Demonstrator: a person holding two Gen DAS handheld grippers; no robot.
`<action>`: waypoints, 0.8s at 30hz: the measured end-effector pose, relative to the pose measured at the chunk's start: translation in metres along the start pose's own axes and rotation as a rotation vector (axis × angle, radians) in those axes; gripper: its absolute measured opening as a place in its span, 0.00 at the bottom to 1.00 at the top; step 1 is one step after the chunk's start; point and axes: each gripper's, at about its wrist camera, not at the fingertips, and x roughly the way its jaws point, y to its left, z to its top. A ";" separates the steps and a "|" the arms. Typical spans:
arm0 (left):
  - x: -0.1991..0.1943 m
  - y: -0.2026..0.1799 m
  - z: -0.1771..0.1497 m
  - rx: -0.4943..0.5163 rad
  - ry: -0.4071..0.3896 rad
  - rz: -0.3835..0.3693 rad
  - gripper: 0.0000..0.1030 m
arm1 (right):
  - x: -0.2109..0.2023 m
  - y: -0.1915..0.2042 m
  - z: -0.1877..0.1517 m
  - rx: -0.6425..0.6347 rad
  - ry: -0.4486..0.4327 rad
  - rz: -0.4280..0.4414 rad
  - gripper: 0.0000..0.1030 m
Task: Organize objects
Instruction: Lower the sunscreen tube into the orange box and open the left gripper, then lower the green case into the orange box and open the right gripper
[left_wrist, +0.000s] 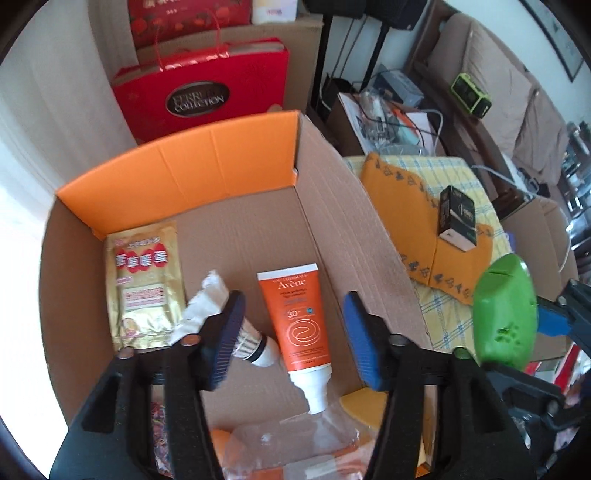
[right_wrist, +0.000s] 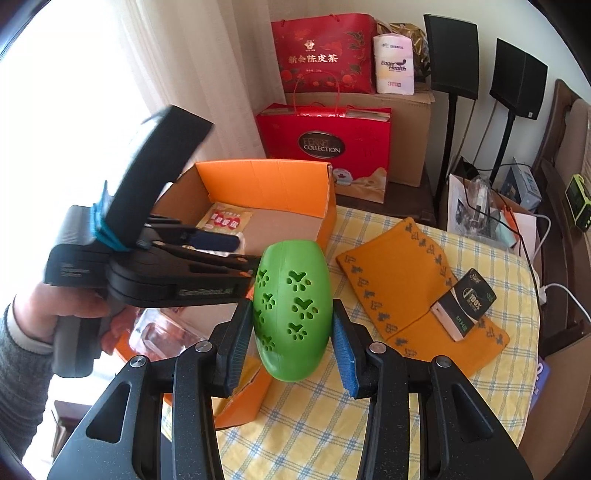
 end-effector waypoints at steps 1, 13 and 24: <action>-0.006 0.004 -0.001 -0.011 -0.013 -0.003 0.65 | 0.001 0.001 0.001 0.000 -0.001 0.005 0.41; -0.046 0.051 -0.023 -0.105 -0.104 -0.036 0.89 | 0.022 0.013 0.017 -0.006 0.022 0.030 0.41; -0.081 0.087 -0.060 -0.152 -0.167 -0.018 0.93 | 0.053 0.053 0.021 -0.076 0.080 0.064 0.41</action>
